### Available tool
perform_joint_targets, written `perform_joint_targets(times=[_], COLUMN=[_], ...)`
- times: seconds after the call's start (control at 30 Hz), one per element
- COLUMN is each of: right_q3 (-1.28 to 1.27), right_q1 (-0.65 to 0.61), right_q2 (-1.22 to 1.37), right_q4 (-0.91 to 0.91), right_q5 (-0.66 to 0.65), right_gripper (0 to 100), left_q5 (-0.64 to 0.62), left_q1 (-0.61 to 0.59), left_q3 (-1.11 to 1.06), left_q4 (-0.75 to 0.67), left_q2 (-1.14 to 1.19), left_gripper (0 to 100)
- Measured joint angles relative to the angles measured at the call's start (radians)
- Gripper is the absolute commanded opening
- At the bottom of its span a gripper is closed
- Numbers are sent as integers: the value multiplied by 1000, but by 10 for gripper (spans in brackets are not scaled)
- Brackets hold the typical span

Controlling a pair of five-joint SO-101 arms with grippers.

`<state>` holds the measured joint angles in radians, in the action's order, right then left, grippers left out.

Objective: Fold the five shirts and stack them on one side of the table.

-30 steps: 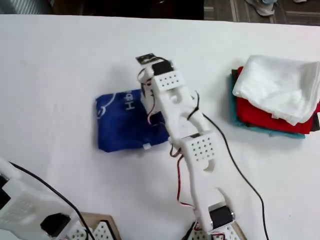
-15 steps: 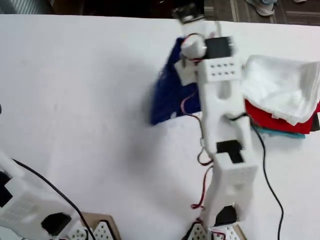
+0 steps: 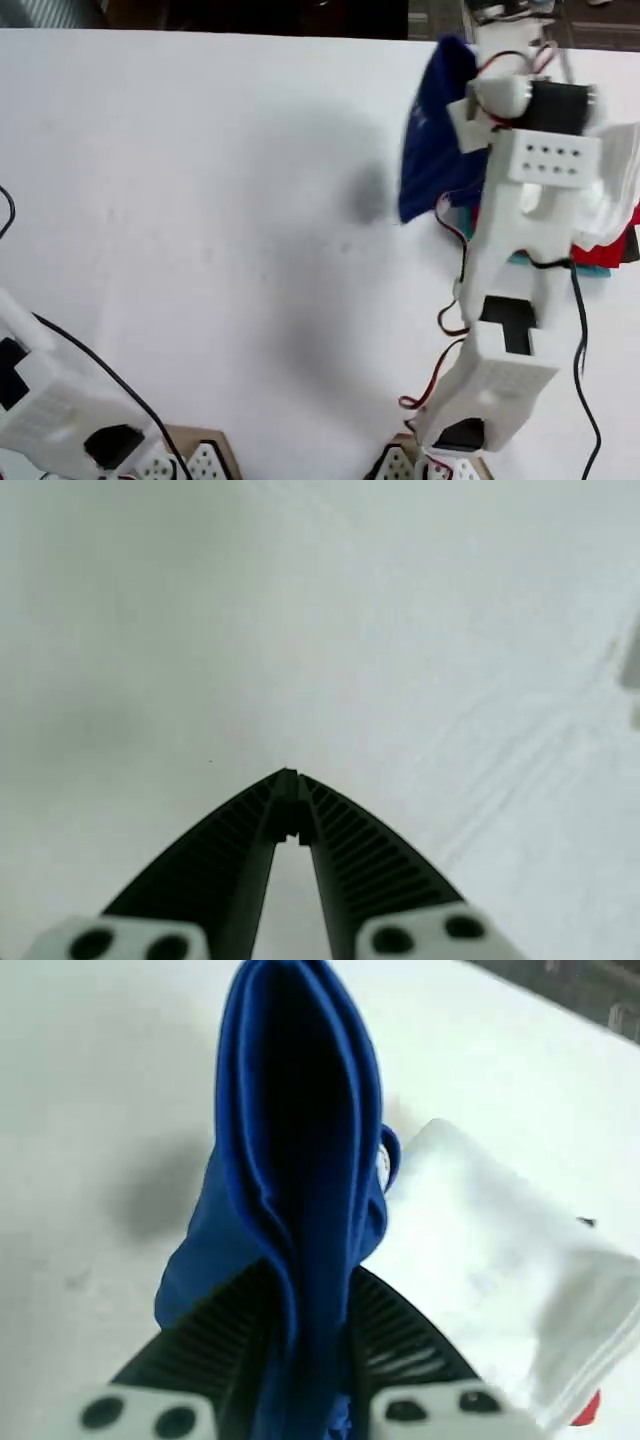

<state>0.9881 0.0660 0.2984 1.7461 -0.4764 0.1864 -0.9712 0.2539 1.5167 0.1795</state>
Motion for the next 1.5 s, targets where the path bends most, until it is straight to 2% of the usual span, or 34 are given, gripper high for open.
perform_joint_targets(times=[0.2,0.47,0.77,0.97,1.4,1.5], right_q3=[75,75,84,84,84,86], right_q1=[61,204,358,396,446,446], right_q2=[0,8,196,279,313,354], right_q4=[0,-14,-141,-212,-272,-273], right_q5=[-43,-117,-127,-190,-196,-196], right_gripper=[22,22,22,22,27,109], left_q5=[0,0,0,0,0,0], left_q1=[0,0,0,0,0,0], left_q3=[0,0,0,0,3,3], left_q4=[0,0,0,0,0,0], left_q2=[0,0,0,0,0,0], left_gripper=[27,27,27,27,27,27])
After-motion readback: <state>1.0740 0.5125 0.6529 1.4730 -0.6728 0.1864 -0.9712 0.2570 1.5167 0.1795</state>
